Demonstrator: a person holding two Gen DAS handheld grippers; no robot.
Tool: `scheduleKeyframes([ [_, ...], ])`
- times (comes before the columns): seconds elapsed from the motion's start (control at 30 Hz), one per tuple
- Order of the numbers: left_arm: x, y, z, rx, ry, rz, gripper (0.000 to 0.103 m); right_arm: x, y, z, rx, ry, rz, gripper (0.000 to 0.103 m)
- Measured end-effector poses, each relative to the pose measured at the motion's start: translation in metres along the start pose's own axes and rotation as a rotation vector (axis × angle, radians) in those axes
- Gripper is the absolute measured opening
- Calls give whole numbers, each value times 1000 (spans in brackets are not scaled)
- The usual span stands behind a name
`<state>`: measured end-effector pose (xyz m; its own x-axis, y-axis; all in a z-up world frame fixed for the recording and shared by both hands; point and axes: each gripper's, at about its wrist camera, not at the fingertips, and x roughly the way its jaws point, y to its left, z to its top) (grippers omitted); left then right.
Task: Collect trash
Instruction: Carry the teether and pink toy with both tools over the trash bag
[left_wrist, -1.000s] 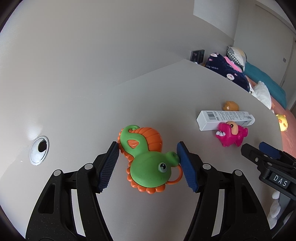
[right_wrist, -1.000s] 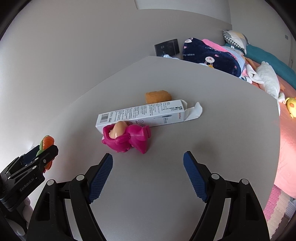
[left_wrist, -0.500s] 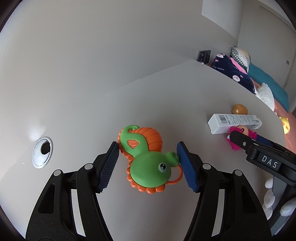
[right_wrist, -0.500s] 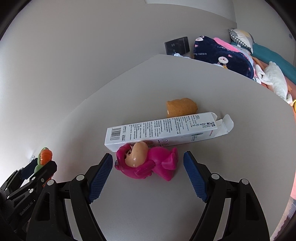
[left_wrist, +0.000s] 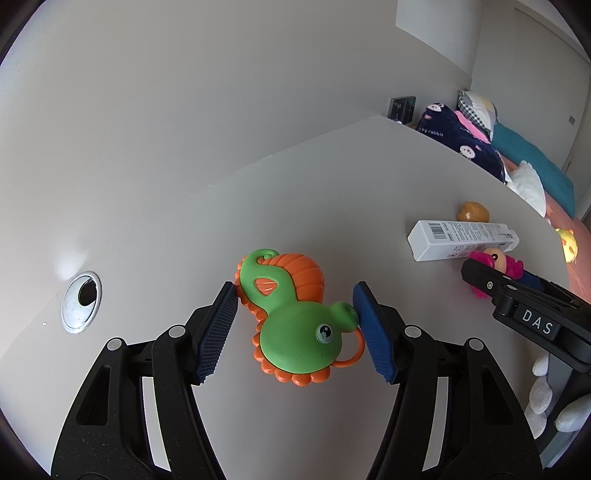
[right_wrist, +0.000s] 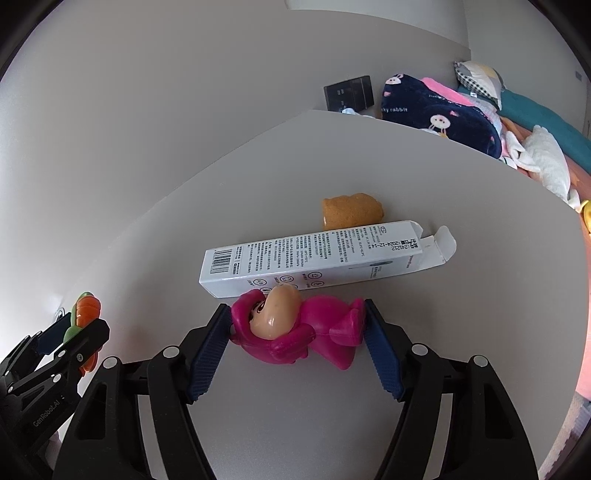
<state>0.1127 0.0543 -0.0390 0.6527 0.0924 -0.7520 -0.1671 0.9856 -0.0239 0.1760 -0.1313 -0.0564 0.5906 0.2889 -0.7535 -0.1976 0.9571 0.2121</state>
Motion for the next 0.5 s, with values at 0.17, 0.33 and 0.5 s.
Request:
scheduleKeyframes([
  [0.17, -9, -8, -3, 9, -5, -13, 63, -19, -10, -1, 11, -13, -3, 71],
  [0.33, -23, -22, -7, 28, -19, -30, 63, -43, -19, -6, 13, -32, -10, 71],
  [0.5, -38, -37, -13, 47, -30, -52, 63, -68, -29, -12, 7, -52, -26, 71],
])
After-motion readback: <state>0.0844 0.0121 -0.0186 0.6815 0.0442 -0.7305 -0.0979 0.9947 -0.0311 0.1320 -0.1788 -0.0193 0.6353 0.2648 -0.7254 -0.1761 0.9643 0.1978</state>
